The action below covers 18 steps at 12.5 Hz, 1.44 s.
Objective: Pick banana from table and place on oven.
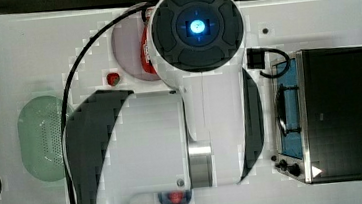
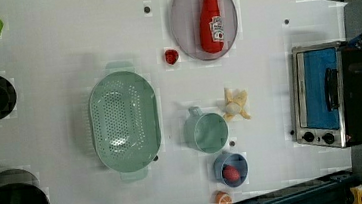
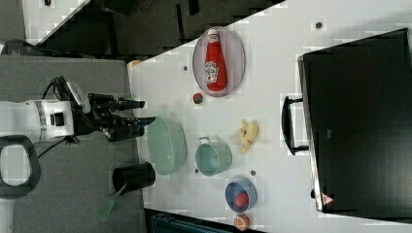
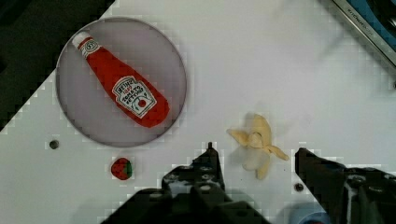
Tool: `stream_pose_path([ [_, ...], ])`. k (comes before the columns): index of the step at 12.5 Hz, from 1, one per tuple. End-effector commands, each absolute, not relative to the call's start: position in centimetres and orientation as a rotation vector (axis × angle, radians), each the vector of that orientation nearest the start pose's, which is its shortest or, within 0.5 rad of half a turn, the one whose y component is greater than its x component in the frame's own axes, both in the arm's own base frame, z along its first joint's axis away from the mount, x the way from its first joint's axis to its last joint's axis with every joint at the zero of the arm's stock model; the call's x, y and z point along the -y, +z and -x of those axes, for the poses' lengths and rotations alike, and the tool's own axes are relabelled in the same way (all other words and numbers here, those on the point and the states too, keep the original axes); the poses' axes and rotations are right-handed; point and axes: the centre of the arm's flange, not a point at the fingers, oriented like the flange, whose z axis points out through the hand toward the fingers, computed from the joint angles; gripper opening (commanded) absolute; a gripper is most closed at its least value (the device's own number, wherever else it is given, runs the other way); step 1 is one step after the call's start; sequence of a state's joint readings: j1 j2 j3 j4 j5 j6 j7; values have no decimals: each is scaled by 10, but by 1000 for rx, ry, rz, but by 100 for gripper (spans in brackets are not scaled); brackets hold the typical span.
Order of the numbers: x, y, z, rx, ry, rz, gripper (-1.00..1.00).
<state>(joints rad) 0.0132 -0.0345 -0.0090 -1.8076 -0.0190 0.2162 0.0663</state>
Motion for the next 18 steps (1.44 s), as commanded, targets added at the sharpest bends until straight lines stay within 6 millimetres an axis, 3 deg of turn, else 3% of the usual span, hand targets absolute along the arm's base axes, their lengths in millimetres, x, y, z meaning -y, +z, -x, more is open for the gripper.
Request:
stream_pose_path([
  [1,24,581,-406,-1491,12,2752,59],
  [3,25,579,-406,-1493,17,2752,99],
  [6,24,567,-411,-1495,33,2757,100],
  [8,24,538,-423,-1496,38,2760,100],
  [10,21,498,-435,-1491,34,2766,100],
  [13,16,423,-448,-1478,24,2776,100],
  [18,12,305,-455,-1470,36,2791,100],
])
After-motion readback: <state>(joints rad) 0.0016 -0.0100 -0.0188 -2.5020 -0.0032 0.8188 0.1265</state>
